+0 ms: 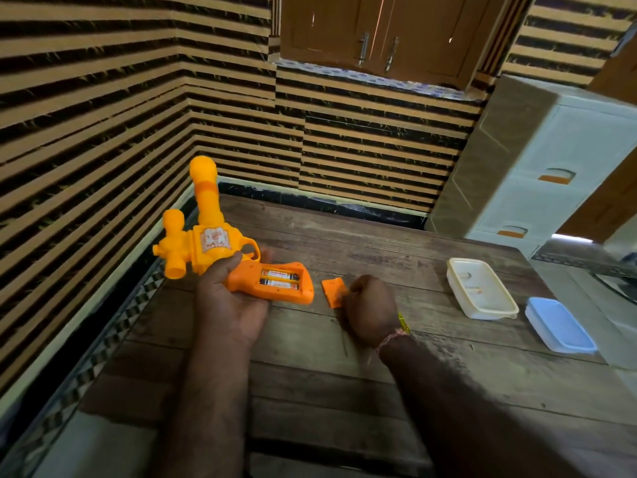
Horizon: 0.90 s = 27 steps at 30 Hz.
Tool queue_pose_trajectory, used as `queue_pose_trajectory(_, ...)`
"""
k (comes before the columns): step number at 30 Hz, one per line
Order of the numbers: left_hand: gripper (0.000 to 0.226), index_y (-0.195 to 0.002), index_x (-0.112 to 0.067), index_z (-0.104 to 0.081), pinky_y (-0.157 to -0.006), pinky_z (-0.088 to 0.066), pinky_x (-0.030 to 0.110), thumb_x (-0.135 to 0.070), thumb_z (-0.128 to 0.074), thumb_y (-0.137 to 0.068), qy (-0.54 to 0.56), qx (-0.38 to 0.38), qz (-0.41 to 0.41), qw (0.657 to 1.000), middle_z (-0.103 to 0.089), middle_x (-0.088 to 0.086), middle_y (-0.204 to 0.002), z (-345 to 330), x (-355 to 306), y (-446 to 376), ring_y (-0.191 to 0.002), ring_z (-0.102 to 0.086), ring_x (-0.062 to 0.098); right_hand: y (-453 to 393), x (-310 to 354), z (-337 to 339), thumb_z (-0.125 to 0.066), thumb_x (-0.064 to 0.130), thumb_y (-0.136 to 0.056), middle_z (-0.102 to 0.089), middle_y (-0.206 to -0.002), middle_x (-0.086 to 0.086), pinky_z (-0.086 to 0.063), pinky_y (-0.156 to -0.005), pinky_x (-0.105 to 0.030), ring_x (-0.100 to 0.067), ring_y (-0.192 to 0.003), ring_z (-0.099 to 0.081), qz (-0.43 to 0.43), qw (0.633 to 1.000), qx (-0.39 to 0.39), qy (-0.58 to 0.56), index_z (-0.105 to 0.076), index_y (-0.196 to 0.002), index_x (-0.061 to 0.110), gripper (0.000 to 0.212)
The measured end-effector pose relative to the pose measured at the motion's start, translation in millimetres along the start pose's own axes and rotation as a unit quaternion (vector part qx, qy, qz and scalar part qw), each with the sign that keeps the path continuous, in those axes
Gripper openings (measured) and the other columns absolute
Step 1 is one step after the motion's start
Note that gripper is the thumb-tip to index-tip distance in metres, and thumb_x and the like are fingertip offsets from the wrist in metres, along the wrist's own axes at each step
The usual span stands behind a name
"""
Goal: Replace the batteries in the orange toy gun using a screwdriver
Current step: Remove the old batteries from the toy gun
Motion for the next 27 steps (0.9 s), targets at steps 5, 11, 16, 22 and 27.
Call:
queue_pose_trajectory(5, 0.029, -0.117, -0.017, -0.058, -0.095, -0.047, 0.058, -0.009, -0.054, -0.090, -0.009, 0.019, 0.010, 1.000, -0.066, 0.014, -0.113, -2, 8, 3, -0.092, -0.069, 0.030, 31, 34, 44, -0.057, 0.017, -0.090, -0.068, -0.092, -0.004, -0.053, -0.075, -0.038, -0.021, -0.086, -0.063, 0.126, 0.979, -0.125, -0.102, -0.067, -0.096, 0.012, 0.012)
queue_pose_trajectory(11, 0.030, -0.113, -0.006, -0.057, -0.081, -0.053, 0.044, -0.013, -0.051, -0.084, -0.088, 0.123, 0.095, 0.984, -0.066, 0.014, -0.090, -25, 51, 28, -0.084, -0.063, 0.026, 119, 86, 56, -0.057, 0.028, -0.081, -0.056, -0.105, 0.000, -0.045, -0.084, -0.040, -0.020, -0.096, -0.051, 0.373, 0.925, -0.074, 0.006, -0.057, -0.114, 0.021, 0.033)
queue_pose_trajectory(16, 0.042, -0.117, -0.005, -0.058, -0.082, -0.053, 0.045, -0.031, -0.058, -0.084, -0.147, 0.155, 0.144, 0.966, -0.064, 0.018, -0.099, -26, 70, 38, -0.082, -0.066, 0.026, 132, 50, 70, -0.058, 0.029, -0.086, -0.055, -0.108, 0.000, -0.044, -0.089, -0.035, -0.022, -0.100, -0.053, 0.354, 0.930, -0.082, -0.051, -0.058, -0.114, 0.018, 0.030)
queue_pose_trajectory(22, 0.047, -0.114, -0.011, -0.064, -0.063, -0.059, 0.033, -0.050, -0.054, -0.090, -0.174, 0.120, 0.117, 0.970, -0.072, 0.014, -0.089, -21, 63, 35, -0.071, -0.069, 0.020, 83, -54, 69, -0.054, 0.034, -0.091, -0.055, -0.118, -0.008, -0.044, -0.098, -0.035, -0.028, -0.114, -0.050, 0.040, 0.993, -0.051, 0.102, -0.057, -0.121, 0.014, 0.036)
queue_pose_trajectory(27, 0.059, -0.116, -0.008, -0.063, -0.060, -0.056, 0.028, -0.055, -0.060, -0.082, -0.180, 0.127, 0.145, 0.965, -0.069, 0.017, -0.093, -19, 69, 37, -0.064, -0.061, 0.017, 62, -56, 60, -0.048, 0.024, -0.093, -0.058, -0.120, -0.010, -0.045, -0.092, -0.038, -0.028, -0.111, -0.052, 0.038, 0.963, 0.006, 0.267, -0.044, -0.129, 0.021, 0.036)
Point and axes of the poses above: each hand's wrist, its own y-axis away from the middle knuckle, its own z-axis out of the back of the hand, x = y × z, the point moved 8 cm from there along -y, towards the middle knuckle
